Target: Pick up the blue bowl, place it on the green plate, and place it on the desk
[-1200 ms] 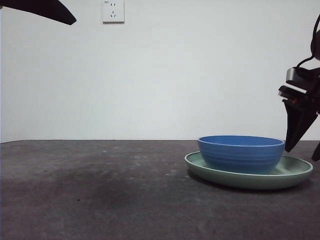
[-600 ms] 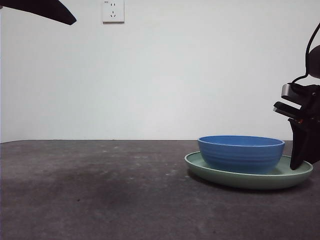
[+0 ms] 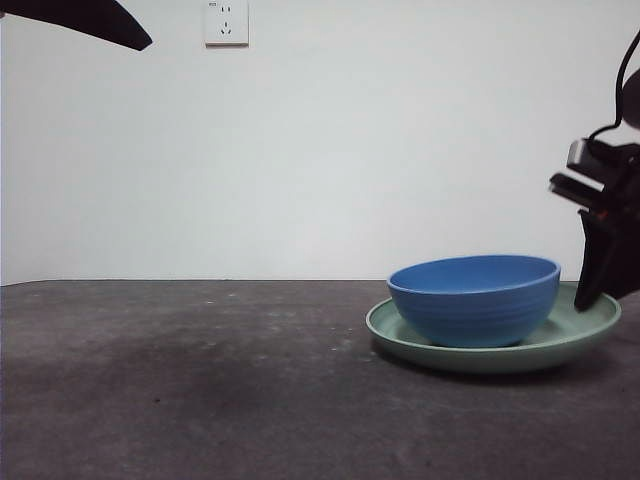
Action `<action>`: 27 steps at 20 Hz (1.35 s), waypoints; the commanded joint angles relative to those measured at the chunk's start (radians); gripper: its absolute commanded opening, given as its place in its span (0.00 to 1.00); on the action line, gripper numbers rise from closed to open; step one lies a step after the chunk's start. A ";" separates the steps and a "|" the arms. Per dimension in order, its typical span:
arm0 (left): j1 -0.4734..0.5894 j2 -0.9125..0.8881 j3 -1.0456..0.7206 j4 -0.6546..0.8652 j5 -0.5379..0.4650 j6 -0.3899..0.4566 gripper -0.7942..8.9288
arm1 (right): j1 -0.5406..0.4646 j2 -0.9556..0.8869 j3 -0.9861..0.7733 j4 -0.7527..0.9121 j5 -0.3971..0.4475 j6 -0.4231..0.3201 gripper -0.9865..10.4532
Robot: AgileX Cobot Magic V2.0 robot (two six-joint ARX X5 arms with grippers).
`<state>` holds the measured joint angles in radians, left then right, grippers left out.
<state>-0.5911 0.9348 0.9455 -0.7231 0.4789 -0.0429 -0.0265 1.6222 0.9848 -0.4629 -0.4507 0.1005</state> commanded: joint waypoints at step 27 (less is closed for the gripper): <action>-0.005 0.006 0.009 0.005 0.008 0.005 0.31 | 0.401 0.159 0.131 0.249 0.033 0.320 0.10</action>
<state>-0.5911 0.9348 0.9455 -0.7254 0.4789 -0.0429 0.3679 1.7672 1.0908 -0.2302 -0.4145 0.4007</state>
